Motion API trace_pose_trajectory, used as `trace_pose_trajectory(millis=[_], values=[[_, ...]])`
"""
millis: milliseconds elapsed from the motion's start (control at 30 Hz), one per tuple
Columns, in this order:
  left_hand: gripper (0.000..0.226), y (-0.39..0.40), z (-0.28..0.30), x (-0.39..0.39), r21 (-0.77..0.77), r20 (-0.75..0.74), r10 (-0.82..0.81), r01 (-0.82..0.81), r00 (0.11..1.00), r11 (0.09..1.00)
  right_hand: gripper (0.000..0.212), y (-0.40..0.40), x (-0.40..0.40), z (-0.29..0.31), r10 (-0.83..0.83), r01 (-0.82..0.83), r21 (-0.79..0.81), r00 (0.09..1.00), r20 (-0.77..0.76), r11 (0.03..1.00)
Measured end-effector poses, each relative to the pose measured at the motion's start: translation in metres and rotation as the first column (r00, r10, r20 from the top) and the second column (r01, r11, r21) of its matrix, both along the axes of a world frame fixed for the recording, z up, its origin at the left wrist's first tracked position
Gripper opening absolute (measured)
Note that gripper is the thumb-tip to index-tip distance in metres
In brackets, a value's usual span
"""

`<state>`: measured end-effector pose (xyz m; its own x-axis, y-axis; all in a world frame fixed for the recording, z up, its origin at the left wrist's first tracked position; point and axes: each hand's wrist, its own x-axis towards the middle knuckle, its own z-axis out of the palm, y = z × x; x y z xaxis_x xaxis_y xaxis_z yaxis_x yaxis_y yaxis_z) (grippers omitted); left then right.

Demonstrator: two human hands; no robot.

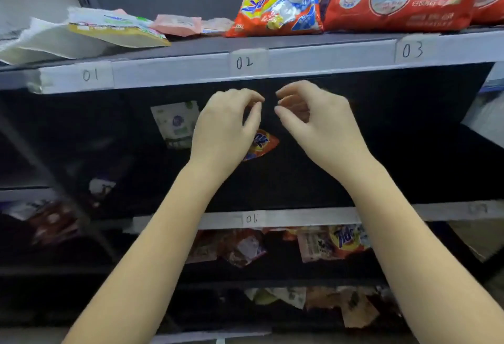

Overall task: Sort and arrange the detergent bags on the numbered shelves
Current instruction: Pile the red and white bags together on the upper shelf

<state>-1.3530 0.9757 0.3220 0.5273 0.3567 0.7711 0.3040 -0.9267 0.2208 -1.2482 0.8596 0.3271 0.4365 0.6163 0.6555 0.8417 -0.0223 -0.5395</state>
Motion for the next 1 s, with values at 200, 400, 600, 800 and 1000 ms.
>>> trace_pose_trajectory(millis=[200, 400, 600, 800, 1000], values=[[0.027, 0.042, -0.088, -0.010, -0.234, -0.368, 0.076, -0.171, 0.927, 0.957, 0.027, 0.034, 0.015, -0.098, -0.061, 0.002, -0.351, 0.986, -0.156, 0.936], [0.029, 0.117, -0.141, 0.019, -0.433, -0.598, 0.037, -0.362, 0.801, 0.826, 0.029, 0.094, 0.079, -0.152, -0.188, -0.015, -0.631, 0.949, -0.253, 0.776], [0.032, 0.187, -0.169, 0.081, -0.601, -0.545, 0.010, -0.399, 0.839, 0.693, 0.026, 0.173, 0.148, -0.160, -0.173, -0.004, -0.670, 0.965, -0.198, 0.742], [0.049, 0.237, -0.179, 0.147, -0.843, -0.358, -0.048, -0.300, 0.933, 0.446, 0.067, 0.250, 0.205, -0.176, -0.209, -0.091, -0.605, 0.889, -0.407, 0.791], [0.070, 0.257, -0.190, 0.185, -0.888, -0.302, 0.092, -0.315, 0.949, 0.336, 0.084, 0.287, 0.238, -0.203, -0.228, -0.375, -0.572, 0.656, -0.720, 0.729]])
